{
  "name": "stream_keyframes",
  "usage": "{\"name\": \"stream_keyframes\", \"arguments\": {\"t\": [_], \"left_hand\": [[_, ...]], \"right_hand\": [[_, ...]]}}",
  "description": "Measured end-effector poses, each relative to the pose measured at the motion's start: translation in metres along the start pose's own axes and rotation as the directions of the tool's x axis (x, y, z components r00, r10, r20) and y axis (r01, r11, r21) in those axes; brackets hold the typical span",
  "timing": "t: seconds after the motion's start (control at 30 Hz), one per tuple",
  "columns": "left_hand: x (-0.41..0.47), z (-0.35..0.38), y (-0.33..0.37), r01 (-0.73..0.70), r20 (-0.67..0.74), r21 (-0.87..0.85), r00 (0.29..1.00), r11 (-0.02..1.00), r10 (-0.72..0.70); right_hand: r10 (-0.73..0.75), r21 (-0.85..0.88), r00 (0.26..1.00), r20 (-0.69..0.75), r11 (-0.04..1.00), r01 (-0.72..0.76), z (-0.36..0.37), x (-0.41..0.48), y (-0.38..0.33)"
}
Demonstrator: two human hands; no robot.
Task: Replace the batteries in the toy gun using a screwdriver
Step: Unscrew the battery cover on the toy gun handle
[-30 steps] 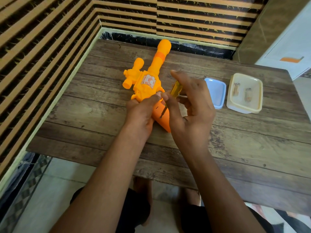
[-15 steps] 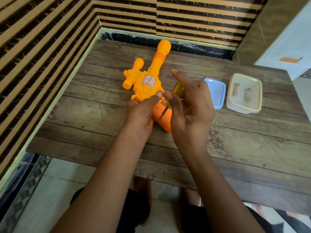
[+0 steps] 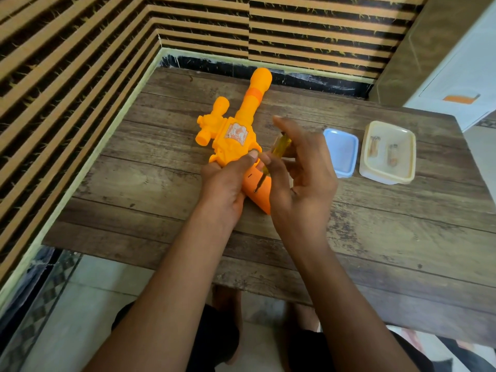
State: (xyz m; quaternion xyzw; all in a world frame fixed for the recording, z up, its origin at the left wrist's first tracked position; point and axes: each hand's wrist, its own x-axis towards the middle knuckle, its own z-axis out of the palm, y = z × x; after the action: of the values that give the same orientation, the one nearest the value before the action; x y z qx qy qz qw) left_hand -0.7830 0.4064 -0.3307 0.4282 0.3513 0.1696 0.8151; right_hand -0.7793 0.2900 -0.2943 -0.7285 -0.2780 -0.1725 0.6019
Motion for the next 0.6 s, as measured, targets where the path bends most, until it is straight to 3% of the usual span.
{"name": "stream_keyframes", "arguments": {"t": [0.3,0.6], "left_hand": [[0.0004,0.0007,0.0010,0.007,-0.031,0.006,0.999,1.000,-0.006],[-0.0075,0.0035,0.0076,0.037,-0.059,-0.007,0.998,0.999,-0.037]], "right_hand": [[-0.035,0.001,0.999,0.010,0.999,0.035,-0.0007,0.0009,-0.0022],[0.048,0.119,0.998,-0.043,0.992,-0.042,0.0009,-0.0026,-0.0041]]}}
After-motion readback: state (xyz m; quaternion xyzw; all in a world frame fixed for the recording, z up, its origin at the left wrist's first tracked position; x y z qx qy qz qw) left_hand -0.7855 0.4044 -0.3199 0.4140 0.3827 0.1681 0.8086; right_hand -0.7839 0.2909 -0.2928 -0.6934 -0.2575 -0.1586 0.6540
